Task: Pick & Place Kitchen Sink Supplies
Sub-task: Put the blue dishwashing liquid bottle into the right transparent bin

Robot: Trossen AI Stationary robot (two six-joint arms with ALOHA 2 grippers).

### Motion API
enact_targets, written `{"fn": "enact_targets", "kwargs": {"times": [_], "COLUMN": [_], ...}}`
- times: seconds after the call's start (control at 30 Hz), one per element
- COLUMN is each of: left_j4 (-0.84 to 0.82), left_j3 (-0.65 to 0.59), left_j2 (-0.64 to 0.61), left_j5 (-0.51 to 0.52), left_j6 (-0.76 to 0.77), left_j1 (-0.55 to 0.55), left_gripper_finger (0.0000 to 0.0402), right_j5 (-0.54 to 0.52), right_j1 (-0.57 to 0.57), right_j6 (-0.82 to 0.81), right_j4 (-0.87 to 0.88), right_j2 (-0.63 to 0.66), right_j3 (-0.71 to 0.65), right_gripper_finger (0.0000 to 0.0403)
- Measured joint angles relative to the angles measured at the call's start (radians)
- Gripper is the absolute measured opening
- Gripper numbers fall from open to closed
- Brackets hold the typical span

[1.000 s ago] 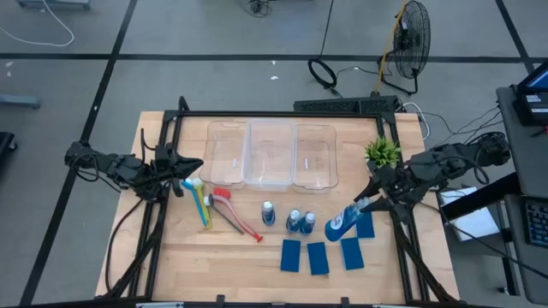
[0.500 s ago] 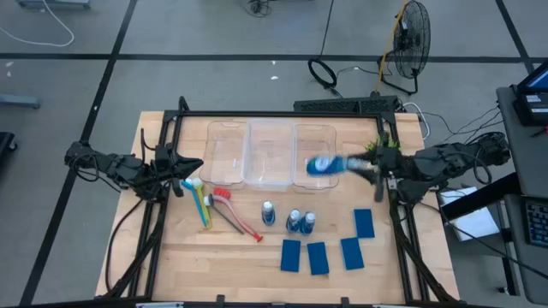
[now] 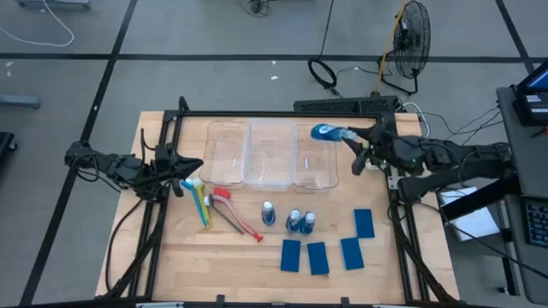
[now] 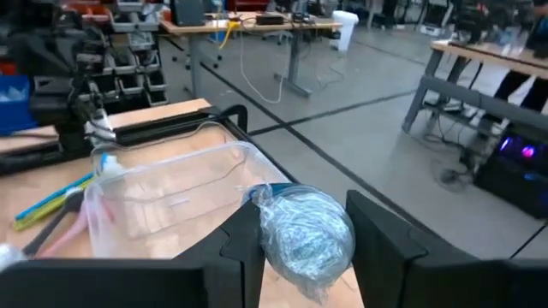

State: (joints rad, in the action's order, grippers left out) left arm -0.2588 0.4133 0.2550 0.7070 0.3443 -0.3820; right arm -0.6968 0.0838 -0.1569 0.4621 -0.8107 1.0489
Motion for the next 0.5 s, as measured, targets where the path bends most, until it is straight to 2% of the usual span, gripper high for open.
{"fn": "enact_targets", "kwargs": {"times": [0.17, 0.37, 0.5], "left_j4": [0.000, 0.001, 0.001], "left_j3": [0.000, 0.000, 0.000], "left_j2": [0.000, 0.000, 0.000], "left_j5": [0.001, 0.001, 0.001], "left_j6": [0.000, 0.000, 0.000], "left_j1": [0.000, 0.000, 0.000], "left_gripper_finger": [0.0033, 0.0033, 0.0033], "right_j5": [0.129, 0.308, 0.422], "right_j1": [-0.152, -0.340, -0.439], "right_j6": [-0.019, -0.069, -0.102], "right_j4": [0.027, 0.155, 0.178], "right_j2": [-0.070, -0.184, -0.242], "right_j3": [0.078, 0.191, 0.222], "right_gripper_finger": [0.0121, 0.0121, 0.0121]}}
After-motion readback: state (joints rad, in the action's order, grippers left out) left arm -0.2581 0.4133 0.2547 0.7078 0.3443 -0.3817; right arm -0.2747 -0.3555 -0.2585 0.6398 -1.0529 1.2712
